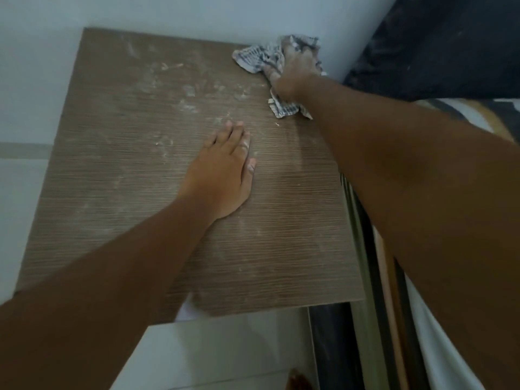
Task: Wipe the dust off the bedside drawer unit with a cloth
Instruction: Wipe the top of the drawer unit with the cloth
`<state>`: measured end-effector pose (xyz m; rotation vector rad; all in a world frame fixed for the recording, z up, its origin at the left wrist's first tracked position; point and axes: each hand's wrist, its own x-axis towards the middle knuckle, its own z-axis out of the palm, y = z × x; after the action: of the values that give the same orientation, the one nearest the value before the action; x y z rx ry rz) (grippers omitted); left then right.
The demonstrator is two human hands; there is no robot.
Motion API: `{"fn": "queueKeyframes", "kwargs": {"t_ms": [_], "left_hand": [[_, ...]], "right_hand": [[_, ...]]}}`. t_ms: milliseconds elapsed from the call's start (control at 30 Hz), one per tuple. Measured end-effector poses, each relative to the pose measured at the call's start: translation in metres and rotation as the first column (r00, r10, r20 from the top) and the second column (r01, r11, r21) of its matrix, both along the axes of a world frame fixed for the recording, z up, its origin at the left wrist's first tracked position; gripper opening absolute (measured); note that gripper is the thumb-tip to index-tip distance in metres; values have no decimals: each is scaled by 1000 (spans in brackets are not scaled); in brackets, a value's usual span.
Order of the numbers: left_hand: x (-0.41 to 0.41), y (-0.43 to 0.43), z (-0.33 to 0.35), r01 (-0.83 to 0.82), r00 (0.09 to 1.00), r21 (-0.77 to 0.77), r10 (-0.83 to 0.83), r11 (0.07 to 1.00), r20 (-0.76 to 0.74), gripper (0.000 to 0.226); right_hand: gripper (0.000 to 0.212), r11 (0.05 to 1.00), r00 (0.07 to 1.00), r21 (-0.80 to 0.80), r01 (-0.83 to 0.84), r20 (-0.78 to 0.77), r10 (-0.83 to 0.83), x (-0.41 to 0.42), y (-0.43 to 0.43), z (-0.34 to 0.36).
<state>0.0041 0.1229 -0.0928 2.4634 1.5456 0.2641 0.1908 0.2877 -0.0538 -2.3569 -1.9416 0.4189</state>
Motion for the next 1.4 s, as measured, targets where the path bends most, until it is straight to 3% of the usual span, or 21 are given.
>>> {"fn": "queueKeyframes", "kwargs": {"t_ms": [100,300,567,767,1400], "left_hand": [[-1,-1,-2,0,1000,20,0,1000,-10,56],[0,-3,-1,3,1000,17,-3,1000,-13,55],[1,-7,0,-3,1000,-4,3,1000,-21,55],[3,-9,7,-15,999,-14,15,1000,-35,54],[1,-24,13,42,998,-22,-43,999,-55,55]], "right_hand": [[87,1000,996,-8,-16,91,17,3,4,-17],[62,990,999,140,-19,30,15,13,3,-23],[51,985,996,147,-89,25,86,25,-30,-24],[50,980,991,152,-128,62,119,28,-94,-24],[61,985,987,99,-144,-60,150,8,-318,-25]]}}
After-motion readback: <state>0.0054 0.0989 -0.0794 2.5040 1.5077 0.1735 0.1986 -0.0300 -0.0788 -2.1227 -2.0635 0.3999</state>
